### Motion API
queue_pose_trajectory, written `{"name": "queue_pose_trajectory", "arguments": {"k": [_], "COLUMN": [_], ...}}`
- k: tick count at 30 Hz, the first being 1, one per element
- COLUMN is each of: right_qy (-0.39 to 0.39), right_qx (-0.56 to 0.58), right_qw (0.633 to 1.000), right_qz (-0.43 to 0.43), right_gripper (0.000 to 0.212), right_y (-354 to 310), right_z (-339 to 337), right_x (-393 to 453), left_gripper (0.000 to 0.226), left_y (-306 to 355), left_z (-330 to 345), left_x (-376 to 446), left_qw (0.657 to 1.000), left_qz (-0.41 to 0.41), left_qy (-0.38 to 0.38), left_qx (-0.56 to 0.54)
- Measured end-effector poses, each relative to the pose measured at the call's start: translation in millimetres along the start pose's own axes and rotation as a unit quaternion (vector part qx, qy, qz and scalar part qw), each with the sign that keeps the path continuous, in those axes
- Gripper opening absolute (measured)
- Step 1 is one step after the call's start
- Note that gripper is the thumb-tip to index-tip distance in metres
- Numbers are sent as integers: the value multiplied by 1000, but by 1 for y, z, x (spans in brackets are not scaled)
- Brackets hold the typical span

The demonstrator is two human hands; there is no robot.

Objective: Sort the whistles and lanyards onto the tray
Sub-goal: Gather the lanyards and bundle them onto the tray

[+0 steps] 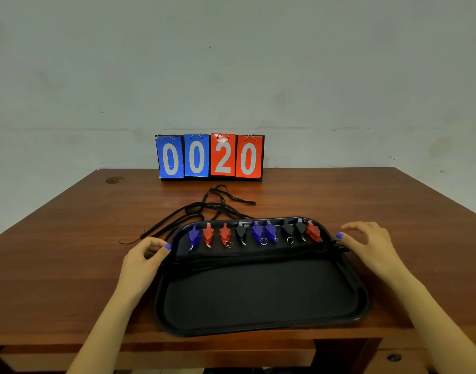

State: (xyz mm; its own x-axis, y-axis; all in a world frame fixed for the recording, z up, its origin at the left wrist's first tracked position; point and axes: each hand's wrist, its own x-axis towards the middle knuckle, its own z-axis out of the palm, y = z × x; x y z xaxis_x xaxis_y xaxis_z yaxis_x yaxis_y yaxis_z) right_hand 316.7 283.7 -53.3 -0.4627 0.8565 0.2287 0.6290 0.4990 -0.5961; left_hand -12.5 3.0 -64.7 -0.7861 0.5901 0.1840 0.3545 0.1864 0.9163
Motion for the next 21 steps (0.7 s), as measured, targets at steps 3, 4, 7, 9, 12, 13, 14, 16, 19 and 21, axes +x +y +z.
{"name": "queue_pose_trajectory", "arguments": {"k": [3,4,7,9,12,13,14,16,19,21], "right_qy": [-32,-39,-33,-29,-26,-26,-26,-26,-19,-18], "right_qx": [-28,-17,22,65,109,125,140,155,159,158], "right_qw": [998,999,999,997,994,992,989,987,987,987], "right_qz": [-40,-31,-6,6,18,23,28,35,35,32], "right_gripper": [20,19,7,4,8,9,9,9,13,15], "right_y": [-3,-4,-8,-9,-10,-9,-8,-7,-4,-4], "right_z": [6,8,10,9,8,8,8,8,9,9], "right_x": [-2,-2,-4,-4,-8,-8,-9,-9,-7,-8], "left_gripper": [3,5,10,12,15,15,15,14,11,7], "left_y": [2,3,6,5,4,4,4,4,4,5], "left_z": [0,0,2,3,2,2,2,2,1,2], "left_x": [-1,-2,-3,-3,-3,-3,-3,-3,-4,-4], "left_qw": [1000,1000,998,996,993,993,993,994,995,997], "left_qz": [7,9,18,30,37,37,36,38,36,35], "left_qy": [-8,-12,-22,-26,-39,-39,-38,-31,-34,-33], "left_qx": [16,24,53,77,102,104,103,95,82,60]}}
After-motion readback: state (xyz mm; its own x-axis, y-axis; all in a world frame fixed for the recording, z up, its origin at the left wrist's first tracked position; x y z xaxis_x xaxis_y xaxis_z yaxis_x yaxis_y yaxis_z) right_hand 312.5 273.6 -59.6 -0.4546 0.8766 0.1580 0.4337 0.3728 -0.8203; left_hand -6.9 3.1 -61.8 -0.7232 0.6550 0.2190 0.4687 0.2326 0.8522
